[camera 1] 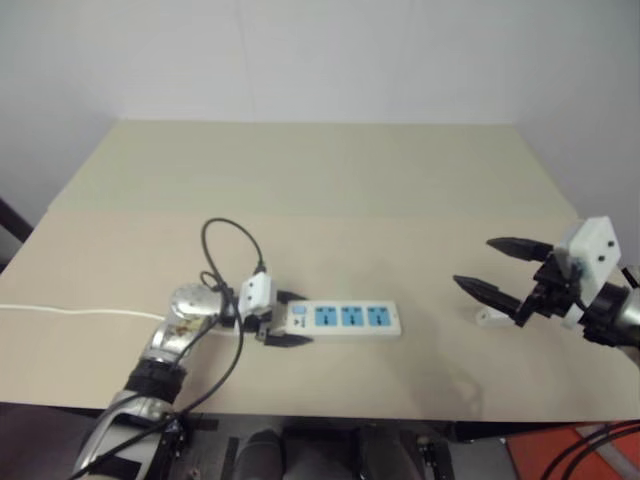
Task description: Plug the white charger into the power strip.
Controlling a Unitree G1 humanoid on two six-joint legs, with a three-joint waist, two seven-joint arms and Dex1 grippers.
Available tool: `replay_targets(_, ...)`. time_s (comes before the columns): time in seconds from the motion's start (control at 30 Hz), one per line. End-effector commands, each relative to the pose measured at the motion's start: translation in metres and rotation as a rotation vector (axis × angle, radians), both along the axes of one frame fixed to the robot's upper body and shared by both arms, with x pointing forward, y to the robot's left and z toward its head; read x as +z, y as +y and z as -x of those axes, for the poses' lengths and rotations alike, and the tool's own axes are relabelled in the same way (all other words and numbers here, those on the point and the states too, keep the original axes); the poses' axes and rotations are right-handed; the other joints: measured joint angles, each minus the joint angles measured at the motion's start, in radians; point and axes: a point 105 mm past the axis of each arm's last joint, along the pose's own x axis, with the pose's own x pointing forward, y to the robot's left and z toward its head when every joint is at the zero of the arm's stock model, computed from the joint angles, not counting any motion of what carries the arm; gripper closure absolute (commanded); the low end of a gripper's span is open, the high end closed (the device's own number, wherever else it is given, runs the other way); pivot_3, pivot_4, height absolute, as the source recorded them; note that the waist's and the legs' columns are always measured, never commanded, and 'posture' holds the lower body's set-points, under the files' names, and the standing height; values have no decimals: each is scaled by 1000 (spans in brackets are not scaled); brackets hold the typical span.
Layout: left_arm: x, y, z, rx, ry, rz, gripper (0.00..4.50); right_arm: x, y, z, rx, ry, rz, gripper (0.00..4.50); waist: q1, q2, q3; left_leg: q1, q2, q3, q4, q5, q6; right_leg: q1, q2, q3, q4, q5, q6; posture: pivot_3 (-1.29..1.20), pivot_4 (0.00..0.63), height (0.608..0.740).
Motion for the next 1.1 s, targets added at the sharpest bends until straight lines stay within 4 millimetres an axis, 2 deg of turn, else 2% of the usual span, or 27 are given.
replay_targets(0.03, -3, -1, 1, -37, -36, -35, 1188, 13, -3, -3, 9, -49, 43, 0, 0, 0, 0, 0, 0, 0, 0, 0, 0, 0, 0, 0, 0, 0, 0, 0, 150, 740)
replay_targets(0.3, 2, -3, -7, -47, -55, -53, 1188, 19, -22, -13, -27, 51, 141, 0, 0, 0, 0, 0, 0, 0, 0, 0, 0, 0, 0, 0, 0, 0, 0, 0, 150, 740)
replay_targets(0.63, 0, -6, -5, -65, -25, -54, 1188, -9, -54, -3, 107, 375, 654, 0, -1, 0, 0, 0, 0, 1, 0, 0, 0, -1, 0, 0, 0, -2, 3, 0, 150, 740)
replay_targets(0.8, 0, -7, -5, -65, -23, -61, 1188, -26, -56, -13, 185, 408, 807, 0, -1, 1, 0, -1, 0, 1, 0, 0, 0, -2, 0, 1, 0, -2, 4, 0, 150, 740)
replay_targets(1.1, -1, -4, -6, -42, -34, -69, 1188, -47, -50, -32, 288, 438, 916, 0, 0, 1, -1, -1, 0, 1, 1, 0, 0, -3, 0, 0, 0, -1, 1, 0, 150, 740)
